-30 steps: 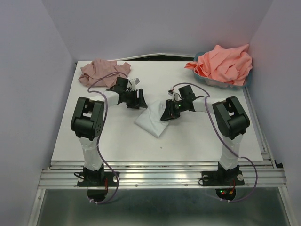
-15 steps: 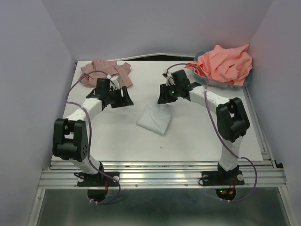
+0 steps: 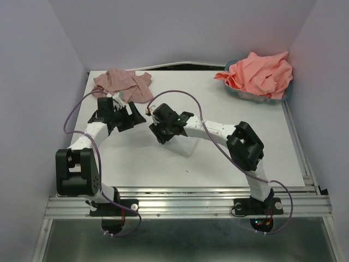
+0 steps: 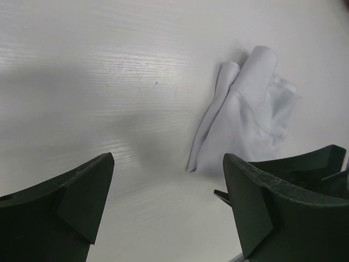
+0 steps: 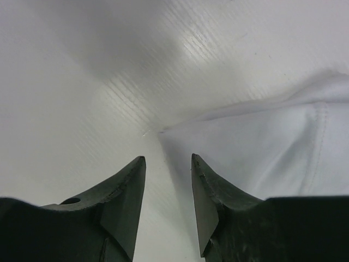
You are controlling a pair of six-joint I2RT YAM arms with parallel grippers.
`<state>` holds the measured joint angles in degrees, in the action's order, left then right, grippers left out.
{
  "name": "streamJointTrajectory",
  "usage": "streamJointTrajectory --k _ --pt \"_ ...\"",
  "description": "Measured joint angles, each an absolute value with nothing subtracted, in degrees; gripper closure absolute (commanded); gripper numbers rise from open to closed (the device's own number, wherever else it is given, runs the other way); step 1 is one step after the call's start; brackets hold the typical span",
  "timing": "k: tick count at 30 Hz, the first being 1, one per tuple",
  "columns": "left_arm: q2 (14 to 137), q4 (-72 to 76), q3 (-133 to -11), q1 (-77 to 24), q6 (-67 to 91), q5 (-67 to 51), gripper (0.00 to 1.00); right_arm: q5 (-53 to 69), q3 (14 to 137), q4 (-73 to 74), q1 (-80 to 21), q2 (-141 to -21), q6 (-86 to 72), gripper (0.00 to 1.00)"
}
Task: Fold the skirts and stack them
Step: Neatly place the folded skirt to the corner
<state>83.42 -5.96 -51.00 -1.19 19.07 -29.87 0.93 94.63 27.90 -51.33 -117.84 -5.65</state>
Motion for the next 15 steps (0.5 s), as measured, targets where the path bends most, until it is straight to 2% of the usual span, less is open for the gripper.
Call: streamJointTrajectory --k 7,11,14,15 --pt "83.5 -5.19 -49.15 2.81 21.63 -31.51 0.06 -3.09 96.95 29.32 -52.6 -123.68 -5.28 0.55" --pt "83.57 -4.75 -47.44 3.09 22.83 -32.16 0.03 -3.81 97.93 29.58 -52.8 -125.32 -4.84 0.57" --pt "84.18 -3.9 -46.76 3.07 23.53 -32.95 0.03 -4.1 98.21 29.58 -52.99 -125.62 -4.67 0.62" --pt "84.68 -3.33 -46.5 3.07 23.86 -33.26 0.03 -4.08 98.21 29.56 -53.04 -125.64 -4.64 0.67"
